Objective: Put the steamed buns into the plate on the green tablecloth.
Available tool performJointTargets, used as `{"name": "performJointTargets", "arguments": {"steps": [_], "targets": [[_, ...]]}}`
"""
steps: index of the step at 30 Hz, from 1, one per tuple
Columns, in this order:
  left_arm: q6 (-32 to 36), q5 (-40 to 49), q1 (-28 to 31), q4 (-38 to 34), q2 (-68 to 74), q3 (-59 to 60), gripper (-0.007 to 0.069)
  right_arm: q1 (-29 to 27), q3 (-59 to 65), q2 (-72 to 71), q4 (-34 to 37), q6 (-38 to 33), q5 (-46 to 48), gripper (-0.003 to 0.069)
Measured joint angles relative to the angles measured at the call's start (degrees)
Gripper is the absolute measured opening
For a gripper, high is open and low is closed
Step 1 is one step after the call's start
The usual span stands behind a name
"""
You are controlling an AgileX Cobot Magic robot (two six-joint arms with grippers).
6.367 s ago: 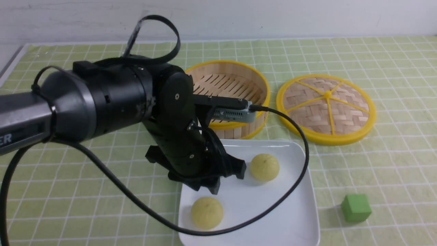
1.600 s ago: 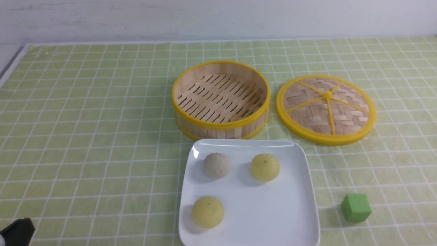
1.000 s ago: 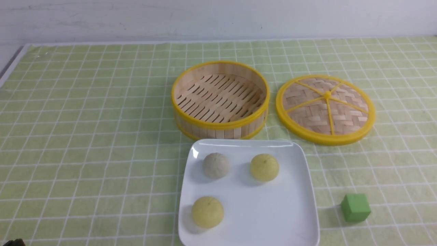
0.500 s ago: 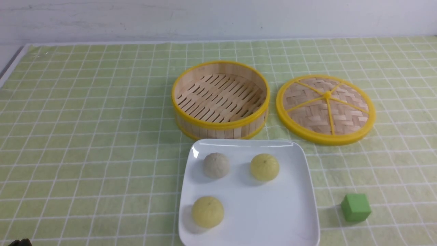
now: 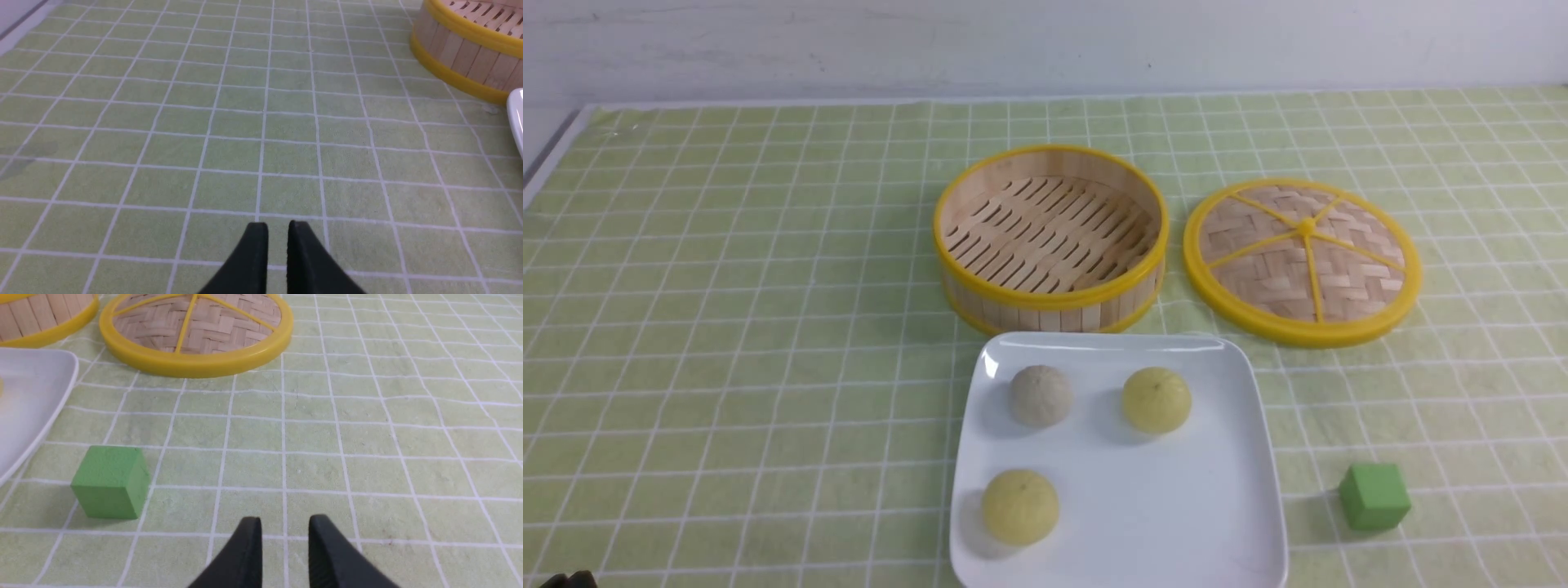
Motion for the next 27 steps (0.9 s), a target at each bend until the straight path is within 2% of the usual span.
{"name": "performJointTargets", "arguments": {"steps": [27], "targets": [[0.0,0.0,0.0,1.5,0.0,0.0,0.0126,0.0,0.0,0.0,0.0,0.0,0.0,0.0223]]}}
